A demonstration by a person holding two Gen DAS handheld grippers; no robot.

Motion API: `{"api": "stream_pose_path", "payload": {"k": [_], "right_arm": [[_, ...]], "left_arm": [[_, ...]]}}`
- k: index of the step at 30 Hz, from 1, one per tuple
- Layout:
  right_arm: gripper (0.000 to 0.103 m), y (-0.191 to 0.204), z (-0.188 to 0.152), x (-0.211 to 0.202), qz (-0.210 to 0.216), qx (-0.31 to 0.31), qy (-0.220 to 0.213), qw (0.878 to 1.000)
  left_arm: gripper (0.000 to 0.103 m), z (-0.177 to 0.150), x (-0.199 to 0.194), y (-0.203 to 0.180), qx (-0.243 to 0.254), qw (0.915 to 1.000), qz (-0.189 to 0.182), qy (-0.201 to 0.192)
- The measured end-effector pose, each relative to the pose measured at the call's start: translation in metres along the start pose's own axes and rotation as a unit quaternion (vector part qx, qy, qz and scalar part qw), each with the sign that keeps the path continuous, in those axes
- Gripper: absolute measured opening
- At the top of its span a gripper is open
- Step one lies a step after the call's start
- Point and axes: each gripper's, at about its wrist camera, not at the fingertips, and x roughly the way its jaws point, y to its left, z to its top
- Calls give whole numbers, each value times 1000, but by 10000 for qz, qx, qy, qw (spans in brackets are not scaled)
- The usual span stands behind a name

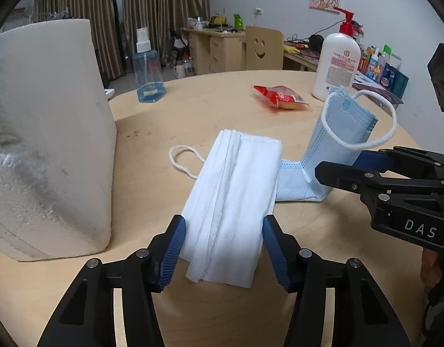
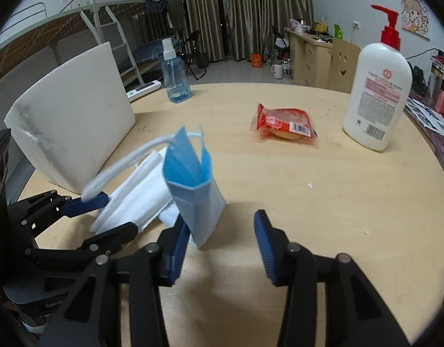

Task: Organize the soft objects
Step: 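Grasp the white face mask with the left tool while the right tool grasps the blue mask, then lift both masks off the table and carry them toward the foam box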

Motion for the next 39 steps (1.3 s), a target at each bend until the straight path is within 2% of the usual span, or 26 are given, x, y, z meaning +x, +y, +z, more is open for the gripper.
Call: {"api": "stream_pose_path", "payload": {"k": [4, 6, 8, 9, 12, 15, 23, 30, 38, 39], "right_arm": [[43, 0, 0, 2, 71, -1, 20, 10000], [40, 0, 0, 4, 113, 20, 24, 9999], [32, -1, -1, 5, 141, 34, 51, 9999], [29, -1, -1, 5, 166, 50, 52, 9998], [18, -3, -1, 4, 249, 84, 29, 9997], [13, -2, -1, 6, 324, 115, 36, 9994], [13, -5, -1, -3, 408, 212, -140, 9988], [13, -11, -1, -22, 84, 286, -387, 9988], [13, -8, -10, -52, -17, 331, -687, 9971], [10, -8, -12, -56, -10, 345, -723, 9968]], "left_arm": [[38, 0, 2, -1, 23, 10000, 62, 54], [27, -1, 1, -2, 64, 10000, 38, 42], [10, -1, 1, -3, 84, 10000, 20, 36], [9, -1, 1, -2, 71, 10000, 28, 36], [8, -1, 1, 1, 4, 10000, -15, 32], [8, -1, 0, 1, -15, 10000, -51, 17], [8, -4, -14, -4, 57, 9996, -19, -291], [8, -3, -44, -3, 9, 9970, -38, -776], [8, -13, -69, -6, 80, 9949, -12, -1005], [8, -14, -73, -6, 85, 9946, -5, -1034]]}}
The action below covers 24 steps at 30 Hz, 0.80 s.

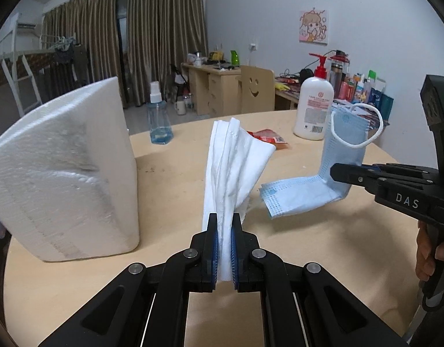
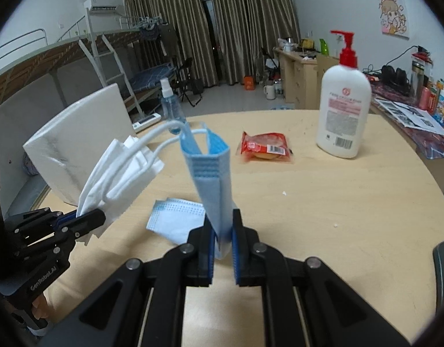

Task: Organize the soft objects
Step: 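Lift both masks off the table and carry them toward the foam box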

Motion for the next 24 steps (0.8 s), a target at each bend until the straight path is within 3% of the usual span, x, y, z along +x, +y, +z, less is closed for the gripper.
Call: {"api": "stream_pose_path", "payload": {"k": [4, 11, 24], "right_arm": [[6, 4, -5, -13, 218, 40, -157, 9996], [6, 14, -12, -37, 48, -88, -436, 9990], [6, 44, -27, -87, 242, -425, -902, 9947]], "left_arm": [[8, -6, -19, -3, 16, 9999, 59, -154], [8, -17, -51, -2, 34, 9991, 145, -388], [8, -44, -123, -5, 8, 9954, 386, -879]]}}
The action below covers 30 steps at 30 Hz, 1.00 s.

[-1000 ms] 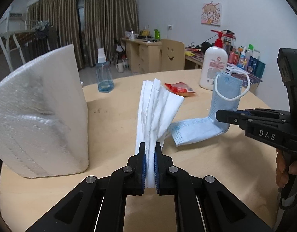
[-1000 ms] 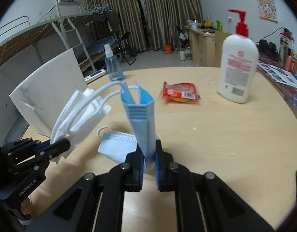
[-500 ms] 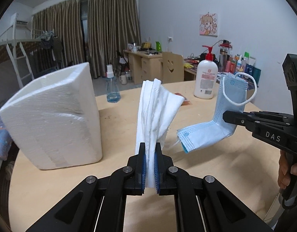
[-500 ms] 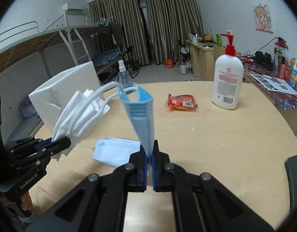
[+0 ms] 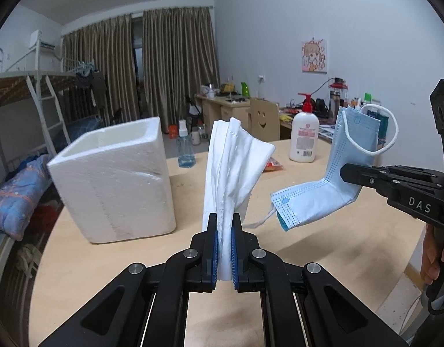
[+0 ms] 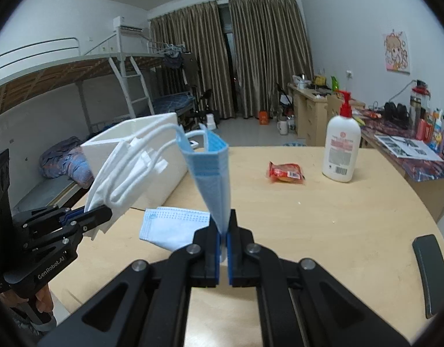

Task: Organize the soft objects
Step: 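Lift both masks off the table and carry them toward the foam box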

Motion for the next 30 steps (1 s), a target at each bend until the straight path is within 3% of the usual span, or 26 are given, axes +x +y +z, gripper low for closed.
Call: {"api": "stream_pose_path", "payload": {"k": [17, 30], "right_arm": [[6, 37, -14, -70, 22, -402, -641, 9971], [6, 50, -18, -104, 114, -613, -1105, 9919]], "left_arm": [[8, -26, -113, -8, 50, 9969, 304, -721], [8, -34, -163, -24, 84, 9925, 558, -1088]]}}
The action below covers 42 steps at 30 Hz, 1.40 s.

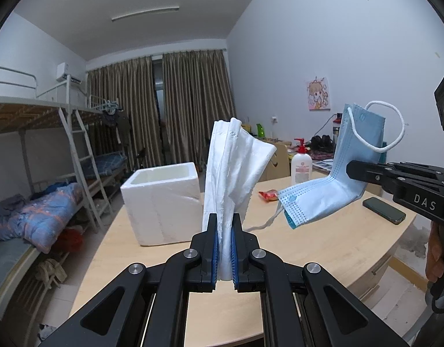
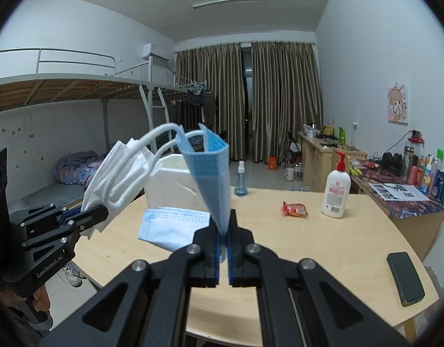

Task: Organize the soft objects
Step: 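Lift both masks off the table and carry them toward the foam box, then bring both held masks over the open white foam box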

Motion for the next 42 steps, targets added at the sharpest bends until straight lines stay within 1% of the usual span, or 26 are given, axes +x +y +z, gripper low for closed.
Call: {"api": "stream_pose_path", "payload": {"k": [9, 16, 24, 31, 42], "right_arm": [[6, 5, 1, -6, 89, -98, -141, 9998], [6, 11, -1, -6, 210, -185, -208, 9994], [6, 20, 6, 21, 426, -206, -101, 9988], [6, 24, 17, 48, 612, -216, 1, 9979], [6, 30, 36, 86, 700, -244, 177, 9971]], "left_arm": [[8, 2, -14, -2, -5, 9996, 285, -80], [8, 1, -12, 8, -98, 9987, 497, -46], [8, 0, 2, 22, -225, 9973, 694, 70], [8, 8, 23, 39, -288, 9958, 859, 156], [8, 20, 60, 62, -369, 9946, 931, 280]]}}
